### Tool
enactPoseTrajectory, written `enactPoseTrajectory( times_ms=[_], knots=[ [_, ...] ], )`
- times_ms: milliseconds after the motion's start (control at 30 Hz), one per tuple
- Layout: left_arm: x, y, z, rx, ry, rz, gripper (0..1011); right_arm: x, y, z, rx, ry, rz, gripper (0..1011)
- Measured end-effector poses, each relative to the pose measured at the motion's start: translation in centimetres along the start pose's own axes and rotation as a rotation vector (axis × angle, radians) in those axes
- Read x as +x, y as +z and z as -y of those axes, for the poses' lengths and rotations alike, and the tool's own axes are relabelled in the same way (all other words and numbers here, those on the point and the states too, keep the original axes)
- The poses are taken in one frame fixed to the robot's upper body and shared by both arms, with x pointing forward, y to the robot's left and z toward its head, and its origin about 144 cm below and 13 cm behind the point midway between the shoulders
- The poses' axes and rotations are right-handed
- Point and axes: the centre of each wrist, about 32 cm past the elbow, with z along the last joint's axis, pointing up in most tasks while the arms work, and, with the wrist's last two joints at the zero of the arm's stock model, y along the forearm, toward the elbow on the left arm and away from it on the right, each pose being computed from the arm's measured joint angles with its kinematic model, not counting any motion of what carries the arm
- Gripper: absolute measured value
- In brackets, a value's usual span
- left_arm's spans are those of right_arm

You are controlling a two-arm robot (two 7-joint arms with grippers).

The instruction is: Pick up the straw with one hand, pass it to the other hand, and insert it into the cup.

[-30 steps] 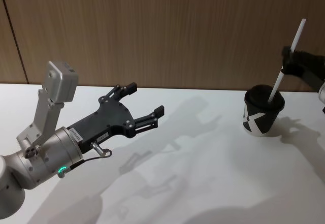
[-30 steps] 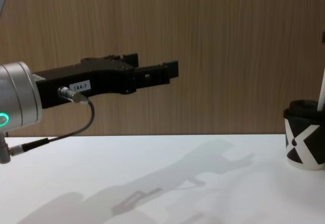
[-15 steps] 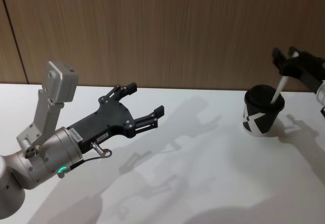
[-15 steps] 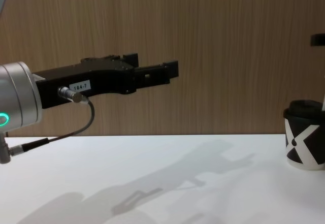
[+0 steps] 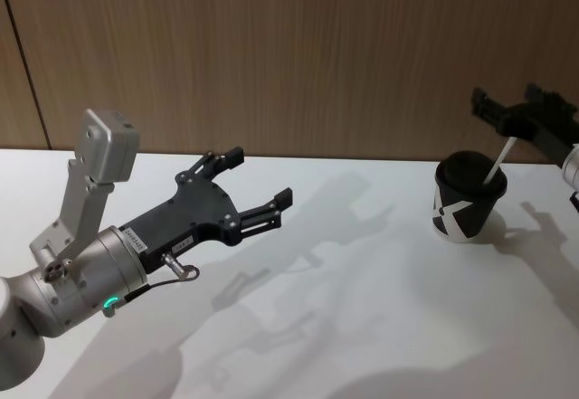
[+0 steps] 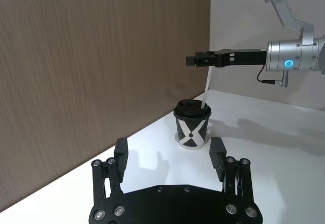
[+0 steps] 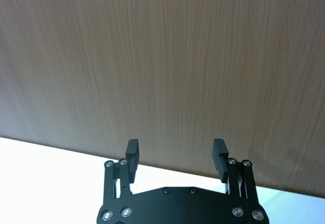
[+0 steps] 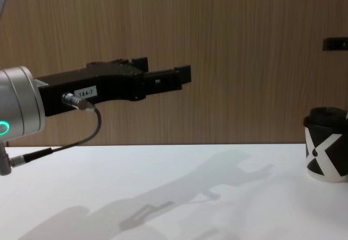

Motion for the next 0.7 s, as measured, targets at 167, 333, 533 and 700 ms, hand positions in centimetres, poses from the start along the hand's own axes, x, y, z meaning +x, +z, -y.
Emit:
enactPoseTrajectory(
  times_ms=[167,333,533,700],
  knots=[
    [0.00,0.00,0.00,0.000,0.000,0.000,1003,0.00,0.00,-0.01,0.000,0.000,0.000,1000],
    [0.00,0.00,0.00,0.000,0.000,0.000,1003,0.00,-0.02,-0.02,0.000,0.000,-0.001,1001],
    [0.00,0.00,0.00,0.000,0.000,0.000,1003,-0.01,-0.03,-0.03,-0.001,0.000,-0.001,1001],
    [0.04,0.03,0.06,-0.001,0.000,-0.002,1003,-0.04,-0.11,0.01,0.002,0.000,0.000,1001]
  ],
)
